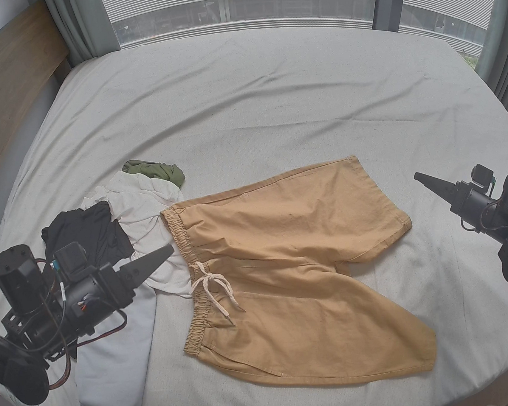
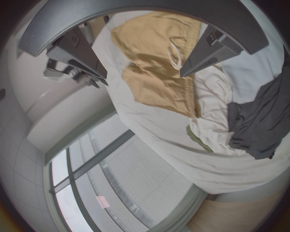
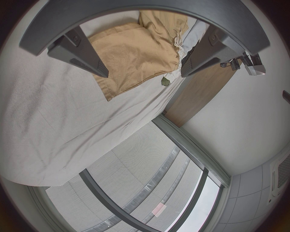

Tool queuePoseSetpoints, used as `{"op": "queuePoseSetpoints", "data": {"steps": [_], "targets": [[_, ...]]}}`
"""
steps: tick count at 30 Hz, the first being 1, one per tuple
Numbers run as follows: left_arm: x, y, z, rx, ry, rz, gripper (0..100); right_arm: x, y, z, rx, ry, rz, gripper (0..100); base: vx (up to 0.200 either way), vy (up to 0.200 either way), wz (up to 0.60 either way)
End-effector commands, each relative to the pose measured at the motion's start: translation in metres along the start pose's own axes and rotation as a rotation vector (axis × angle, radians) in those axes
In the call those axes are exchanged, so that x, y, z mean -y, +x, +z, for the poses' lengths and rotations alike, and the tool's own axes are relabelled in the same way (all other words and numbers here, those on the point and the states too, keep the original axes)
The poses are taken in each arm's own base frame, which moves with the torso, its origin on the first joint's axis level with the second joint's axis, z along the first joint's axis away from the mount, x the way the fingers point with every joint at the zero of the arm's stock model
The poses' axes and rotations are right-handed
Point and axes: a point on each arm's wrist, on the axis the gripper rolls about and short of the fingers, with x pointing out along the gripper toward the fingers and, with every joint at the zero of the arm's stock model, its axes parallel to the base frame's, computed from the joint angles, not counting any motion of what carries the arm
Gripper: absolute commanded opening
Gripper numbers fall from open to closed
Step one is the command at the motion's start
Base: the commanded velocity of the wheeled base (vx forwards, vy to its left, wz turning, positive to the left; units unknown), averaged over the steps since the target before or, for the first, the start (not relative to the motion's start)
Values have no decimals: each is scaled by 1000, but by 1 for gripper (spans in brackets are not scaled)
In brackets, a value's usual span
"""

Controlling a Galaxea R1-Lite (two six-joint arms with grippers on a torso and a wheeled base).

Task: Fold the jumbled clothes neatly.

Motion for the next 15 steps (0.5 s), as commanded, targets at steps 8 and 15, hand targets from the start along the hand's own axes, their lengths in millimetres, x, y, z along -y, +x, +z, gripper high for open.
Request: {"op": "queuePoseSetpoints", "data": {"steps": [8,15], "targets": [[13,-39,-8,-53,83,-125,100,-15,-31,-32,-124,-3,-19,100,0,0,0],[4,-36,-21,-112,76,-100,100,-16,-45,-65,-237,22,-55,100,0,0,0]]}}
